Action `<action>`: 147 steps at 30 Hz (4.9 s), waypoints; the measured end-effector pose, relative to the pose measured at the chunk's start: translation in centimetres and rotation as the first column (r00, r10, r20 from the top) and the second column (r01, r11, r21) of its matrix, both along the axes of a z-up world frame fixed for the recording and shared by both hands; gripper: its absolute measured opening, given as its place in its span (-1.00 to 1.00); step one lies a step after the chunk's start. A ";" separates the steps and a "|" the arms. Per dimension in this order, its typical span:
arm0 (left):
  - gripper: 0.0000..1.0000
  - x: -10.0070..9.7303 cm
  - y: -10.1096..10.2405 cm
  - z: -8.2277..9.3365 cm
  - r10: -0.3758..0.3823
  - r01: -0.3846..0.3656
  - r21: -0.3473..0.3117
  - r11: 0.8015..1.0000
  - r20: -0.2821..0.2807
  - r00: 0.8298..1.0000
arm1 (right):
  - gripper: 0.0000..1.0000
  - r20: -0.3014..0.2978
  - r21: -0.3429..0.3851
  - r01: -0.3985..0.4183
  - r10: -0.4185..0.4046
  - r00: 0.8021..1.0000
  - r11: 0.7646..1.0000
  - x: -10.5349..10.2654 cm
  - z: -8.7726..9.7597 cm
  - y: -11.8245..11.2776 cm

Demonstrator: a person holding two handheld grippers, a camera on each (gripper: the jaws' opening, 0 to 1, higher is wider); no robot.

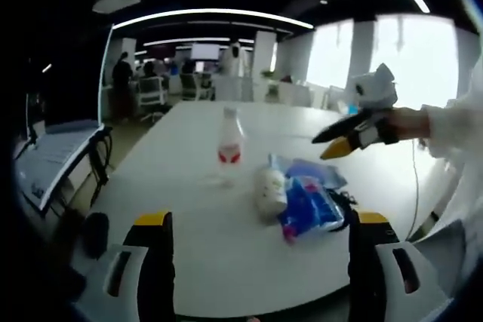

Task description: Arrange the tabletop items into an orderly group along one side of the table until the central work area is clear of visible clutter.

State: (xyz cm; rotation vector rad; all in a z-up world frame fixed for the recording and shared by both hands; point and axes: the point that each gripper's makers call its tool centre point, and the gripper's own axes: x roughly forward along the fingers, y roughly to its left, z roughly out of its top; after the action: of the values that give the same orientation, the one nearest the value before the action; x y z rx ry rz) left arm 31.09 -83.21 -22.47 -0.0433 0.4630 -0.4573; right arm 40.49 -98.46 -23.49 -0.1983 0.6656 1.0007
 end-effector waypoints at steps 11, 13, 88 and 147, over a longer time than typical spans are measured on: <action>0.86 -1.3 0.2 -0.9 -0.001 0.002 0.005 1.000 -0.028 1.000 | -0.05 0.031 -0.066 -0.092 0.094 0.995 0.994 1.3 -1.9 1.9; 0.87 -1.2 0.4 -0.7 0.004 -0.004 -0.001 1.000 -0.022 1.000 | -0.05 0.024 -0.053 -0.097 0.098 0.995 0.994 1.8 -2.0 2.2; 0.90 -1.5 0.6 -0.6 0.033 -0.033 -0.123 0.992 -0.005 0.999 | -1.00 0.170 -0.251 -0.102 0.147 0.974 0.963 11.1 -5.0 6.4; 0.91 -1.5 1.0 -0.4 0.051 -0.051 -0.169 0.984 -0.007 0.999 | 0.12 0.171 -0.051 0.032 -0.023 0.985 0.998 10.5 -3.1 6.1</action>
State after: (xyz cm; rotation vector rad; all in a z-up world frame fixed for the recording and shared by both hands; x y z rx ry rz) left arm 29.61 -82.26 -22.91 -0.2193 0.4238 -0.4453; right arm 51.00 -92.41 -26.60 -0.3174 0.5374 0.9281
